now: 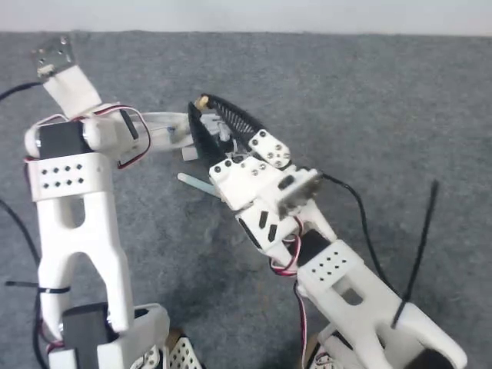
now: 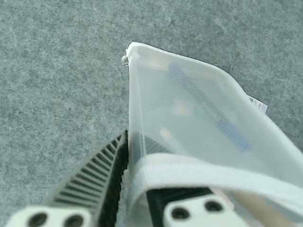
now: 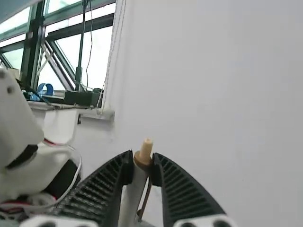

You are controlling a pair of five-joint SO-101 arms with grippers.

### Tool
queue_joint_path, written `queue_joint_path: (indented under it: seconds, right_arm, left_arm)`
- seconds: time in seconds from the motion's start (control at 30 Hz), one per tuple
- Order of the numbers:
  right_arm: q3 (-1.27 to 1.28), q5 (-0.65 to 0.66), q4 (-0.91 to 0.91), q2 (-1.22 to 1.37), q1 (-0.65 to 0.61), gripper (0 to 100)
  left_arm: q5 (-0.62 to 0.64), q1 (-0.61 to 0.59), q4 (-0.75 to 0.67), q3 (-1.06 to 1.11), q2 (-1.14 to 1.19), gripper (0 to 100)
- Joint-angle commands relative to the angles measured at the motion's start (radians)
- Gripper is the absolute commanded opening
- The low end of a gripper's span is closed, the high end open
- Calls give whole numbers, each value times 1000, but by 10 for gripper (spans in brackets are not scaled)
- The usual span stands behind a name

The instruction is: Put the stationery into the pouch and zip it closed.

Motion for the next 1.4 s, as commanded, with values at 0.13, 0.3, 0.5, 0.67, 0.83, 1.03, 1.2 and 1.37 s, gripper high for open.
queue_joint_path:
  seconds: [0.13, 0.3, 0.5, 0.67, 0.83, 1.03, 1.2, 1.37]
  right_arm:
    - [18, 15, -18, 68, -51, 9]
    - [43, 15, -16, 94, -53, 28]
    - [78, 15, -16, 91, -54, 162]
    - [107, 17, 35, 44, -54, 149]
    - [130, 11, 196, -96, -50, 149]
    - [172, 9, 361, -294, -48, 149]
    - [175, 8, 553, -401, -48, 149]
    - [172, 8, 631, -424, -48, 149]
  left_arm:
    - [9, -2, -29, -10, -9, 12]
    - [9, -2, -29, -10, -9, 12]
    - [9, -5, -29, -8, -9, 12]
    - [8, -5, -35, 2, -9, 12]
    - [8, -3, -35, 2, -9, 12]
    - [8, -6, -35, 4, -9, 12]
    - [8, -6, -35, 2, -11, 12]
    - [9, -12, -35, 1, -12, 12]
